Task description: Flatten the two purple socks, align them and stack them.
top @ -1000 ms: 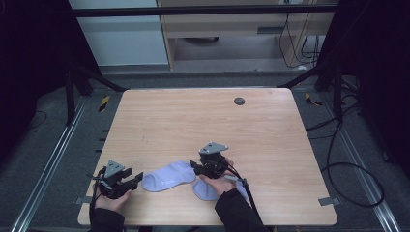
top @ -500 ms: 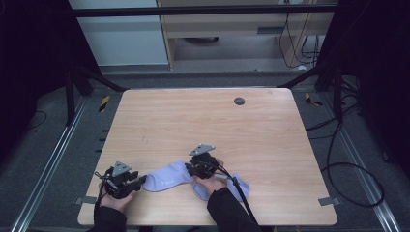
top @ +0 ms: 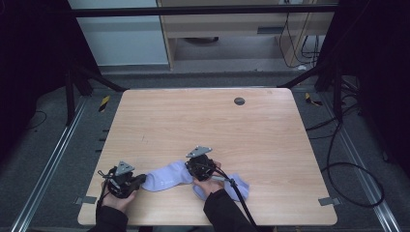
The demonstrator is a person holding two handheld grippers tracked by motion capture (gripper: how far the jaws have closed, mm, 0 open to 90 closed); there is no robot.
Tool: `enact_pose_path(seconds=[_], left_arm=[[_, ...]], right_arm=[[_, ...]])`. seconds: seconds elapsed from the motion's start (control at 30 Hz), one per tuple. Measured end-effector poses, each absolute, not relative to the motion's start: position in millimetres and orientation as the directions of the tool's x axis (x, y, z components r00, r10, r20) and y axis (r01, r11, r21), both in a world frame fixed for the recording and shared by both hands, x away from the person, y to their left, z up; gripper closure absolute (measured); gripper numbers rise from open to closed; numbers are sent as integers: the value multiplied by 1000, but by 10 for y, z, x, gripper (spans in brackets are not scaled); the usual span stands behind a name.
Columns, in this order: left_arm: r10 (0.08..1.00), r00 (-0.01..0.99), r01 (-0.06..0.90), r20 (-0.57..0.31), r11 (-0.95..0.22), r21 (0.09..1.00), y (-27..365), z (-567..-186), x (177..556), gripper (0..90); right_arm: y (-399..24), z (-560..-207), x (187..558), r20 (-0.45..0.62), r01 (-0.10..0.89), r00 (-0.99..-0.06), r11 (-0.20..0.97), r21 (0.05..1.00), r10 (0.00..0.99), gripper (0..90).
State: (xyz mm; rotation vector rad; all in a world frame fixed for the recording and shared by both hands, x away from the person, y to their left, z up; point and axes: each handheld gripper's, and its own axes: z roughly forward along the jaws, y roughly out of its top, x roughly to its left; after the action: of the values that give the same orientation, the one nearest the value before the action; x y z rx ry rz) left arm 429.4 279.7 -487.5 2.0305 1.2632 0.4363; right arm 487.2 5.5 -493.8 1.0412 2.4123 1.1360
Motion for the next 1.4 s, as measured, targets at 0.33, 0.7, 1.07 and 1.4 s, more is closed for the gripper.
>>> enact_pose_path(seconds=[0.33,0.7,1.07,1.4], left_arm=[[859,500,587,-110,-243,772,2766,-4644,4236,873],[831,543,535,-116,-236,811,2476,-4401,4191,872],[785,612,499,-93,-292,816,2079,-4257,4228,872],[753,652,483,-85,-326,813,1770,-4223,4233,872]], right_arm=[[-127,-4563,4743,64,447,-728,401,800,683,866],[-408,-4264,4608,43,414,-739,402,817,673,867],[-816,-4093,4455,18,414,-714,400,818,700,867],[-1162,-4119,4336,24,437,-685,384,813,728,867]])
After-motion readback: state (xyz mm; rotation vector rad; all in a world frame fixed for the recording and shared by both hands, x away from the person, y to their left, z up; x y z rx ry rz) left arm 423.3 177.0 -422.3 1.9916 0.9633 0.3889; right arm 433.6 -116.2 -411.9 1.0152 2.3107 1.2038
